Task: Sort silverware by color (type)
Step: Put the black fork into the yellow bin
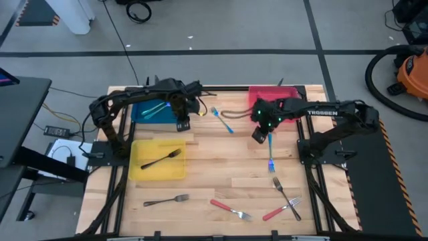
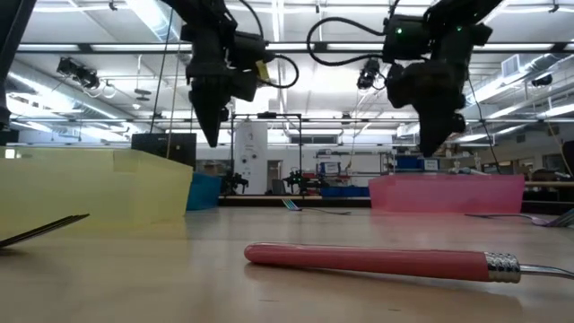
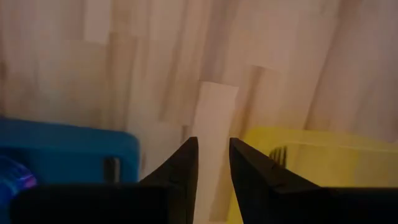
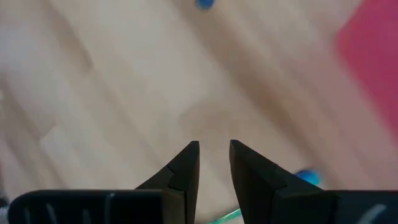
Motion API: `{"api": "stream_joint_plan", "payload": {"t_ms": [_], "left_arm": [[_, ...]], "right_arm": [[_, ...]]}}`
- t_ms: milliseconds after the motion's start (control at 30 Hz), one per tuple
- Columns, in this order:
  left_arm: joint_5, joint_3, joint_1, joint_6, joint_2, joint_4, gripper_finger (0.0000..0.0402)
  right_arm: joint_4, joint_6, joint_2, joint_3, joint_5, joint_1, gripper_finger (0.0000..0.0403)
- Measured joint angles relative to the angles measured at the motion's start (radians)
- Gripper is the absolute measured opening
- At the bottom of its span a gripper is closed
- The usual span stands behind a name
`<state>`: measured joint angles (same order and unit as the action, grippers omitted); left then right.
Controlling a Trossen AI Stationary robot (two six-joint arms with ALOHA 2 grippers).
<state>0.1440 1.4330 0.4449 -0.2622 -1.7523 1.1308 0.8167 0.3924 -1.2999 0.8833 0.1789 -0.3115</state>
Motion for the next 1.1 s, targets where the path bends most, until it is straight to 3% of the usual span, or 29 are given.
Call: {"api": "stream_joint_plan", "payload": {"t_ms": [600, 1100], "left_arm": [[0.000, 0.000, -0.218, 0.123, 0.000, -0.033, 0.0091], [-0.001, 0.000, -0.320, 0.147, 0.000, -0.090, 0.0091]], "right_arm": [[0.105, 0.474, 0.000, 0.000, -0.028, 0.515, 0.0097], [0.098, 0.812, -0.024, 0.000, -0.022, 0.748, 0.0110]]}}
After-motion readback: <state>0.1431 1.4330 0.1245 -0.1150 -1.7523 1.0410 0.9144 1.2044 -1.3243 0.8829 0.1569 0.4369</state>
